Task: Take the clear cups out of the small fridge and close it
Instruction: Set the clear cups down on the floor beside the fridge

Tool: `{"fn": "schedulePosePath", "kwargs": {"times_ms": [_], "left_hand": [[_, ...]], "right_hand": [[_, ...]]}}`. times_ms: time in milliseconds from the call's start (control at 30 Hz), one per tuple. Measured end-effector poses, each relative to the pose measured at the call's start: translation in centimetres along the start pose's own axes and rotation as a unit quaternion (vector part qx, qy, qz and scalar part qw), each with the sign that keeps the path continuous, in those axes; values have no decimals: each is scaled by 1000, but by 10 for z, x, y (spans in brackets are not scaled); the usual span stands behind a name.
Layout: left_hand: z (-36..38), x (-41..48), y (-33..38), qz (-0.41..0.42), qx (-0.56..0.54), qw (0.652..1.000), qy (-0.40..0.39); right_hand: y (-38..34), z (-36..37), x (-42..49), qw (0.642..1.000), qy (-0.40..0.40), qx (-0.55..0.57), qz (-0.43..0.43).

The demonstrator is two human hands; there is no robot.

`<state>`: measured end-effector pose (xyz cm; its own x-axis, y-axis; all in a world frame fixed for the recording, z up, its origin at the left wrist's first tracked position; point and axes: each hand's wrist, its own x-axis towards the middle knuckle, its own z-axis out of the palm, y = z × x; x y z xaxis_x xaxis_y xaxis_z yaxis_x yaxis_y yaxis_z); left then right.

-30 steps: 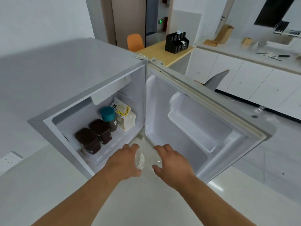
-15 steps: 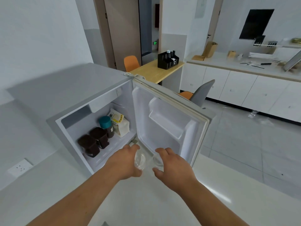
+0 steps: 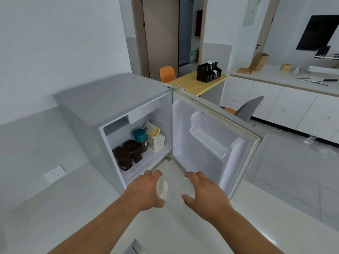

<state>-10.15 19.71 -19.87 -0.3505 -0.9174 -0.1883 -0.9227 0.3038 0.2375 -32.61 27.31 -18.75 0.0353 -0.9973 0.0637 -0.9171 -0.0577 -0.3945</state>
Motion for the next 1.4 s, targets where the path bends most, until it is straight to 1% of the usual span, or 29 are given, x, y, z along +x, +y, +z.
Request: {"fn": "schedulePosePath", "kwargs": {"times_ms": [200, 367, 533, 933, 1267, 1400], "left_hand": [[9, 10, -59, -7, -29, 1000, -9], [16, 18, -115, -21, -28, 999, -8], [35, 10, -170, -49, -40, 998, -3], [81, -11, -297, -129, -39, 990, -47], [122, -2, -353, -156, -63, 984, -54], [130, 14, -370, -157, -67, 984, -56]], "right_hand": [[-30, 26, 31, 999, -32, -10, 5], [-61, 59, 61, 998, -67, -20, 3], [-95, 101, 83, 993, -114, -29, -12], [-170, 203, 122, 975, -214, -25, -55], [-209, 276, 143, 963, -249, -41, -88], [-216, 300, 153, 966, -239, -43, -84]]}}
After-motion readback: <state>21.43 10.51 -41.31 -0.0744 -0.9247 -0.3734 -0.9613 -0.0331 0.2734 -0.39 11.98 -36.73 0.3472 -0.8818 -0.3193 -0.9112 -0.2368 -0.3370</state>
